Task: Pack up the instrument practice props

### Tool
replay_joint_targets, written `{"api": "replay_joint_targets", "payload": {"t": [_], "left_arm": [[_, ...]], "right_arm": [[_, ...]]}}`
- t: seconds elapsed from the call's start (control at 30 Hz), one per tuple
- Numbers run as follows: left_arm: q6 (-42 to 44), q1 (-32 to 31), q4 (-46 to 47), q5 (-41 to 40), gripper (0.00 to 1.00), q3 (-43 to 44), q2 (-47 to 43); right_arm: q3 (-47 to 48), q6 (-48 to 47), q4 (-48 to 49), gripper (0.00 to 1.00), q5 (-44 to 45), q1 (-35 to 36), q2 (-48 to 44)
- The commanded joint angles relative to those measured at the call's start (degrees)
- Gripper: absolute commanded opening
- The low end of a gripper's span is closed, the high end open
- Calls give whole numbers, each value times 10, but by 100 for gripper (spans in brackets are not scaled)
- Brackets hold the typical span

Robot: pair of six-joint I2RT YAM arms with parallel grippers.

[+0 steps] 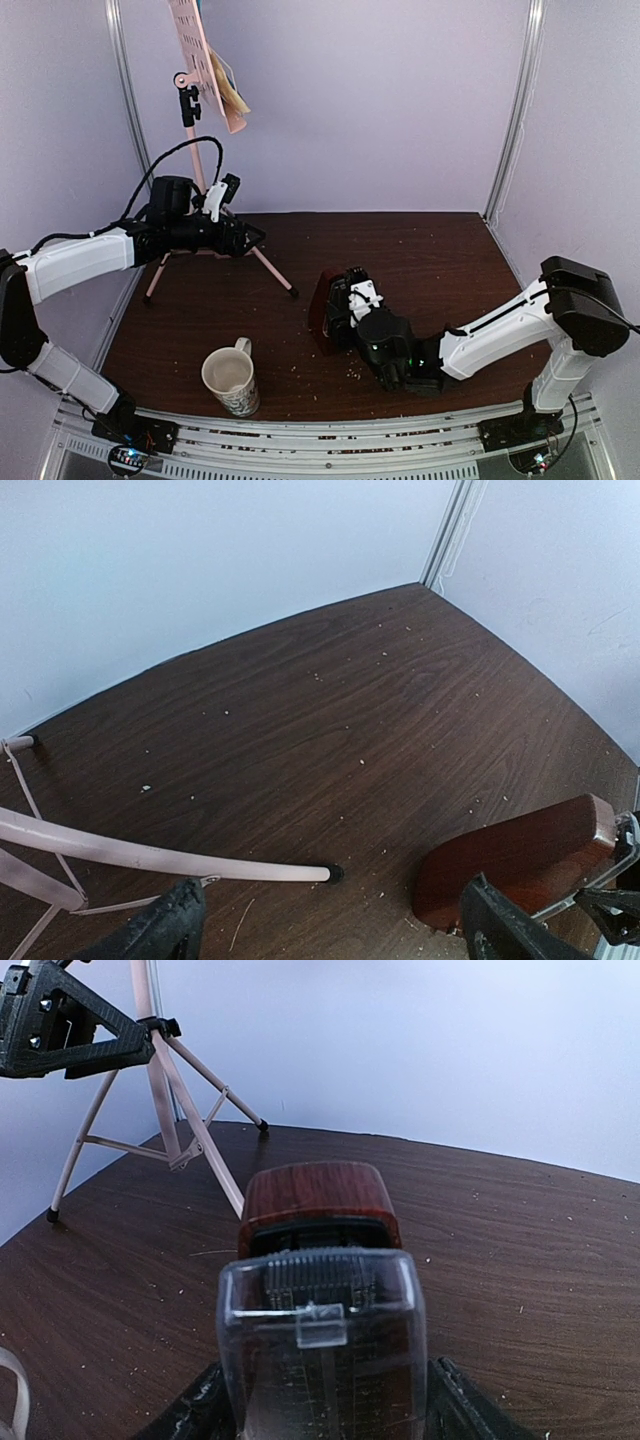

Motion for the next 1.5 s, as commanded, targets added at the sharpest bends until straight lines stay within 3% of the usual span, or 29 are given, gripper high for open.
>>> {"api": "replay_joint_targets", "payload": {"t": [0.0,0.43,0.57,0.73,0.97,1.2,1.3,1.47], "left_arm": [[9,4,9,1,92,-2,4],[9,4,8,2,92,-2,6],[9,4,8,2,92,-1,6],[9,4,8,1,92,-1,6],[18,3,5,-17,92,-4,-1],[42,-2,15,-2,98,-12,-21],[56,-34,30,1,98,-24,-25],[67,-126,50,57,98,-27,11]], "right_arm": [[-4,7,-62,64,-18,-1,20],[7,9,-71,73,-28,-5,28],[5,10,-71,92,-26,-6,26],[-9,9,-59,100,-21,-6,13],[-53,-8,-51,100,-35,-6,-39],[-138,-26,-99,100,-72,-6,-168],[-164,-22,-136,100,-80,-21,-214],[-199,29,-154,100,-120,-104,-258]]}}
